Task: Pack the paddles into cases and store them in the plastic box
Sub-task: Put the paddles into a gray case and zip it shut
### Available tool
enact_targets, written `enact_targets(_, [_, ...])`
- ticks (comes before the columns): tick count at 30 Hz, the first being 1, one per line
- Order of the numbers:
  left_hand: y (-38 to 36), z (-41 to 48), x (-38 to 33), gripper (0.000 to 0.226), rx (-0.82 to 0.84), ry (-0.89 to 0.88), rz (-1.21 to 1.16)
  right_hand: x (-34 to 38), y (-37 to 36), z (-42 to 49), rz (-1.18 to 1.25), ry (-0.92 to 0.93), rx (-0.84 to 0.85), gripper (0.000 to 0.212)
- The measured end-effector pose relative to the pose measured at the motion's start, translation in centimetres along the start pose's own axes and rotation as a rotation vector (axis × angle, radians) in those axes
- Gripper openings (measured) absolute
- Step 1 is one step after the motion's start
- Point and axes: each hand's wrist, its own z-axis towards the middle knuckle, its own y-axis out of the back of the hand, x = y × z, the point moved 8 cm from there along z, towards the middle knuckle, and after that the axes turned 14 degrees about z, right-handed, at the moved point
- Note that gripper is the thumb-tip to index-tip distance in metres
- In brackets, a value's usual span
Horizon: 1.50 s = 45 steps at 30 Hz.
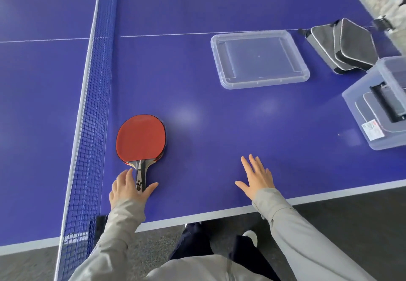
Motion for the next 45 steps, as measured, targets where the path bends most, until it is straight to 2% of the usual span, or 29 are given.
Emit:
enact_targets(3, [0.7, -1.2, -2.3, 0.096, -0.076, -0.12, 0.12, -2.1, 1.5, -0.8, 0.062, -0.01, -0.035, 0.078])
enact_targets(6, [1.1, -3.1, -5.9, 0.116, -0.142, -0.229, 0.201, -5.0, 3.2, -2.2, 0.108, -0.012, -0.078, 0.077])
enact_targets(10, [-0.7, -6.0, -11.8, 0.097, -0.126, -0.289, 0.347, -10.6, 5.6, -4.7, 0.149, -0.02, -0.14, 0.077])
enact_targets(13, [-2.1, -9.4, -18.5, 0.093, -0.116, -0.367, 0.435, -16.1, 7.6, -6.9, 0.138, -0.038, -0.194, 0.077])
enact_targets(21, [-4.3, -19.3, -36.6, 0.086, -0.218, -0.581, 0.373, -31.4, 13.3, -13.1, 0.136, -0.12, -0.32, 0.074])
enact_targets(27, [-5.0, -21.8, -44.5, 0.085, -0.212, -0.635, 0.294, -40.3, 16.7, -15.6, 0.159, -0.222, -0.37, 0.074])
enact_targets(35, [-5.7, -20.2, -54.5, 0.083, -0.247, -0.676, 0.281, -46.6, 23.2, -12.7, 0.255, -0.206, -0.492, 0.074])
enact_targets(45, [-4.7, -14.5, -70.1, 0.08, -0.226, -0.614, 0.125, -51.7, 37.0, -3.6, 0.125, -0.074, -0.588, 0.066])
